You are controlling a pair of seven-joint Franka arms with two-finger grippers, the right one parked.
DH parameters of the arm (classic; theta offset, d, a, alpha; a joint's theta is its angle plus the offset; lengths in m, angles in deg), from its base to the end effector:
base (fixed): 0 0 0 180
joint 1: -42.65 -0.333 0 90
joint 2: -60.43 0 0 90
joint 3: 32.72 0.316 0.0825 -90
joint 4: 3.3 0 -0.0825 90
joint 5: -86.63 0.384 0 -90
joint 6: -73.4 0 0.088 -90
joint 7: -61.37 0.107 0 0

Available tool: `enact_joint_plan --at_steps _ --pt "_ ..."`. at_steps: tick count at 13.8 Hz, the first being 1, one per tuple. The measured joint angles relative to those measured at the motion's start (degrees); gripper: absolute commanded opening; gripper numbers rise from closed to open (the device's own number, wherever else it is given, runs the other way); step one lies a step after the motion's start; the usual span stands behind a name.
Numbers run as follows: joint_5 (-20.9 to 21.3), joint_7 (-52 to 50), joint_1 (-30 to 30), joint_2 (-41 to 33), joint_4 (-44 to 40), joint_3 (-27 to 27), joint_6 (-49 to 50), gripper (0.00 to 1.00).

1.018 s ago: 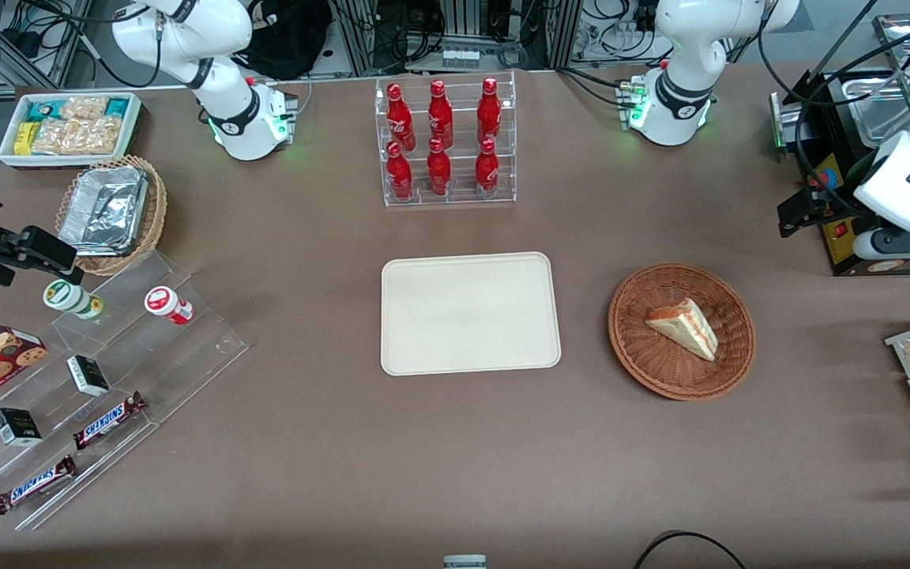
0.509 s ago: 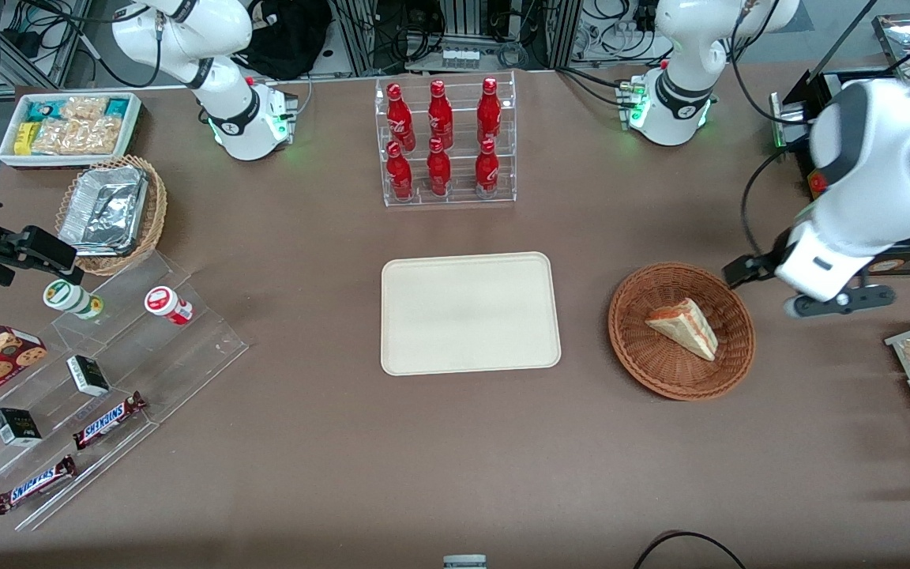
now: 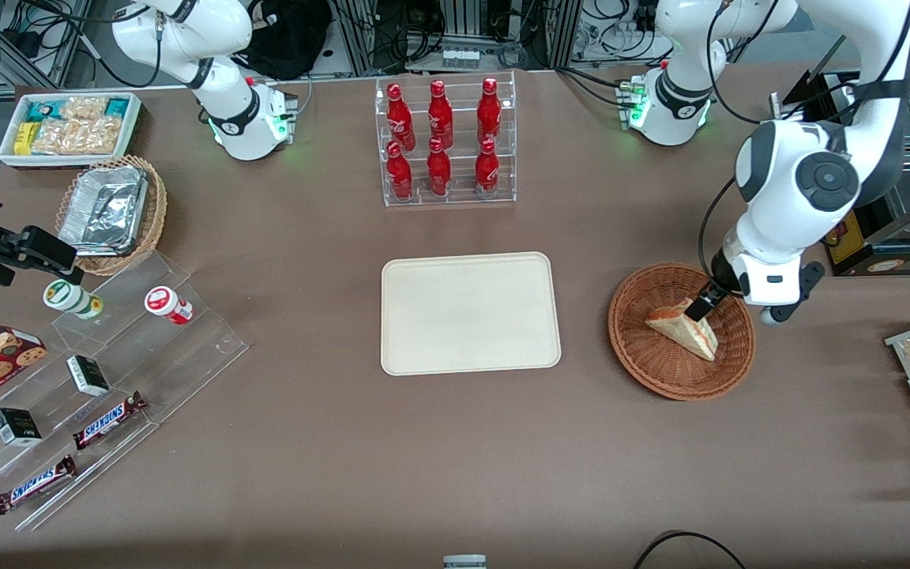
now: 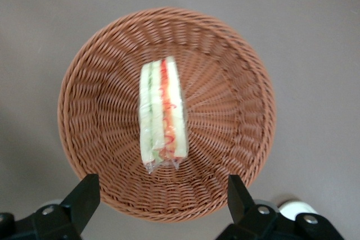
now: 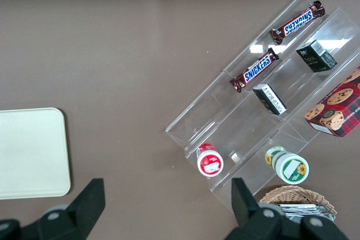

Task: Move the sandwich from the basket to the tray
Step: 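Lower the left gripper and close it on the sandwich's wrapped edge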

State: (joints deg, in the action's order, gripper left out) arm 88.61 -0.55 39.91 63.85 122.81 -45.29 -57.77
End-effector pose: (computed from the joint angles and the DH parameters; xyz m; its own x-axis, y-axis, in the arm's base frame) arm 0.5332 -0.0910 0.3591 0.6310 0.7753 0.0262 0.7751 -0.6315 0.0201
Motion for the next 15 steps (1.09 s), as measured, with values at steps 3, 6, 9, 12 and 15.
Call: enact_joint_plan --at_steps 3,6,9,12,15 --pt "0.00 -5.18 -0.04 2.30 0.37 0.01 -0.34 1.00" --pt "-0.03 -6.79 -0.12 4.41 0.39 0.06 -2.73 1.00" --pt "-0.04 -7.35 -0.13 6.56 0.40 0.07 -4.24 1.00" --pt "-0.04 -7.42 -0.17 8.67 0.40 0.08 -5.48 1.00" --pt "-0.04 -7.43 -0.27 9.99 0.39 0.12 -6.20 0.82"
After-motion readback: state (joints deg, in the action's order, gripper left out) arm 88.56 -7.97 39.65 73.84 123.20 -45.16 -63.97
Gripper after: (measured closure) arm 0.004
